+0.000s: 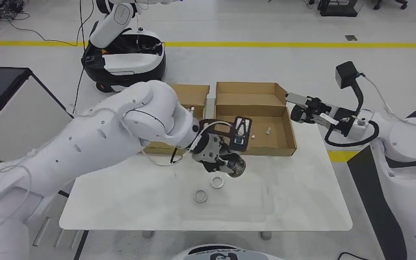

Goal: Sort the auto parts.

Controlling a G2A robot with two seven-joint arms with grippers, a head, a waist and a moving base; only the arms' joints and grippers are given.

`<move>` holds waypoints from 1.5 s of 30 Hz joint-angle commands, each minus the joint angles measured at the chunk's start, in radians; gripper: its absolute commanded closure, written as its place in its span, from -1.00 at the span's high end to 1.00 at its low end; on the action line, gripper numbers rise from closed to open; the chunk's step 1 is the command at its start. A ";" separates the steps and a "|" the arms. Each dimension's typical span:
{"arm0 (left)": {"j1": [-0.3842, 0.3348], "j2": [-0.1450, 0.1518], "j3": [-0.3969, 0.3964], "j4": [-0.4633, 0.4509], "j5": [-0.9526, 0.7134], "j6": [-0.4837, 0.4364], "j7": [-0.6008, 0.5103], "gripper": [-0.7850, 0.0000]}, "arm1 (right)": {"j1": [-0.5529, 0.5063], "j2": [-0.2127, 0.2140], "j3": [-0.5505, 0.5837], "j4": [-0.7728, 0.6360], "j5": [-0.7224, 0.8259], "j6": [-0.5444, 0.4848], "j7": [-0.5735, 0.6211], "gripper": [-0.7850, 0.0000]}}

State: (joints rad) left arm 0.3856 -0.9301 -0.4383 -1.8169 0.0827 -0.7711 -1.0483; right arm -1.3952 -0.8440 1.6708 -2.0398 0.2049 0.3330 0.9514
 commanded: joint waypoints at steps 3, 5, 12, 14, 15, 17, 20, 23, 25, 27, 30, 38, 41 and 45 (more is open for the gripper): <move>0.071 0.047 -0.050 0.062 -0.005 -0.136 0.136 -1.00 | 0.000 0.000 0.000 0.000 0.000 0.000 0.000 1.00; 0.096 0.067 -0.067 0.091 -0.001 -0.197 0.196 -1.00 | 0.000 0.000 0.000 0.000 0.000 0.000 0.000 1.00; 0.168 0.109 -0.122 0.119 -0.061 -0.241 0.291 -1.00 | 0.000 0.000 0.000 0.000 0.000 0.000 0.000 1.00; 0.187 0.116 -0.137 0.124 -0.083 -0.241 0.312 -1.00 | 0.000 0.000 0.000 0.000 0.000 0.000 0.000 1.00; 0.196 0.119 -0.144 0.127 -0.090 -0.241 0.316 -1.00 | 0.000 0.000 0.000 0.000 0.000 0.000 0.000 1.00; 0.214 0.124 -0.160 0.130 -0.113 -0.241 0.334 -1.00 | 0.000 0.000 0.000 0.000 0.000 0.000 0.000 1.00; 0.240 0.129 -0.184 0.130 -0.141 -0.241 0.353 -1.00 | 0.000 0.000 0.000 0.000 0.000 0.000 0.000 1.00; 0.266 0.130 -0.215 0.120 -0.175 -0.241 0.373 -1.00 | 0.000 0.000 0.000 0.000 0.000 0.000 0.000 1.00; 0.283 0.129 -0.241 0.110 -0.196 -0.241 0.382 -1.00 | 0.000 0.000 0.000 0.000 0.000 0.000 0.000 1.00; 0.292 0.127 -0.255 0.101 -0.209 -0.241 0.384 -1.00 | 0.000 0.000 0.000 0.000 0.000 0.000 0.000 1.00; 0.292 0.127 -0.255 0.101 -0.209 -0.241 0.384 -1.00 | 0.000 0.000 0.000 0.000 0.000 0.000 0.000 1.00; 0.292 0.127 -0.255 0.101 -0.209 -0.241 0.384 -1.00 | 0.000 0.000 0.000 0.000 0.000 0.000 0.000 1.00; 0.292 0.127 -0.255 0.101 -0.209 -0.241 0.384 -1.00 | 0.000 0.000 0.000 0.000 0.000 0.000 0.000 1.00; 0.292 0.127 -0.255 0.101 -0.209 -0.241 0.384 -1.00 | 0.000 0.000 0.000 0.000 0.000 0.000 0.000 1.00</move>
